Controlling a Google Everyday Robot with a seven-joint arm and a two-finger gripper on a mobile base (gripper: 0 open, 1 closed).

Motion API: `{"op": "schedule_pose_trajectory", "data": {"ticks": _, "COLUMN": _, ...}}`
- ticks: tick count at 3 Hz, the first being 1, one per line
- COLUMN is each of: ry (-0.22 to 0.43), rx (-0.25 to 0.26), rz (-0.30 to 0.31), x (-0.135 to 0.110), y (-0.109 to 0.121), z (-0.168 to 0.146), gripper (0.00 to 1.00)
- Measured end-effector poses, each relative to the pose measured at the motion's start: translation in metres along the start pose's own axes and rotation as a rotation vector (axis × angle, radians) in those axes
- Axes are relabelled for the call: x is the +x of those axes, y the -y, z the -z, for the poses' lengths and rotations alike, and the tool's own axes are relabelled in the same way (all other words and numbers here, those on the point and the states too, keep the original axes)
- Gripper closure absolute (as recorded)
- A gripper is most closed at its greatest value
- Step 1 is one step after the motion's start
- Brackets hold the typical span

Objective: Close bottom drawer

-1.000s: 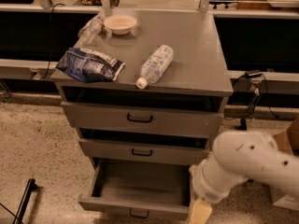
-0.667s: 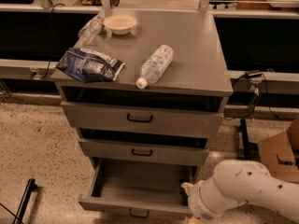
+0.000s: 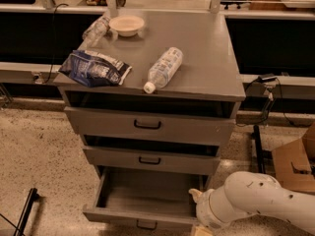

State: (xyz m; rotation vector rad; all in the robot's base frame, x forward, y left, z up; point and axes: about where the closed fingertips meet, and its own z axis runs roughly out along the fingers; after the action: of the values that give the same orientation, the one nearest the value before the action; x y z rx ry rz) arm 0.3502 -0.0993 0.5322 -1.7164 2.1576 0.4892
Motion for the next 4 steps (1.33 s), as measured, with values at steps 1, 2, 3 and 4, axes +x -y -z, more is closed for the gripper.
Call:
{"op": "schedule_pose_trajectory", "data": {"ticks": 1, "ry": 0.102, "rx": 0.06, "rz": 0.016, "x": 0.007, "y": 0.019, "z": -0.025, "gripper": 0.0}}
{"op": "schedule_pose_trajectory", "data": {"ticks": 2, "ry": 0.232, "rx": 0.154, "rz": 0.083, "x": 0.015, "y": 0.042, "z": -0.061, "gripper": 0.0}}
{"op": "schedule_pose_trajectory", "data": {"ticks": 3, "ry": 0.278, "rx": 0.109, "rz": 0.084, "x": 0.021, "y": 0.026, "z": -0.094, "gripper": 0.0}}
{"op": "schedule_pose_trajectory", "data": {"ticks": 4, "ry": 0.279, "rx": 0.108, "rz": 0.083, "x": 0.021, "y": 0.026, "z": -0.094, "gripper": 0.0}}
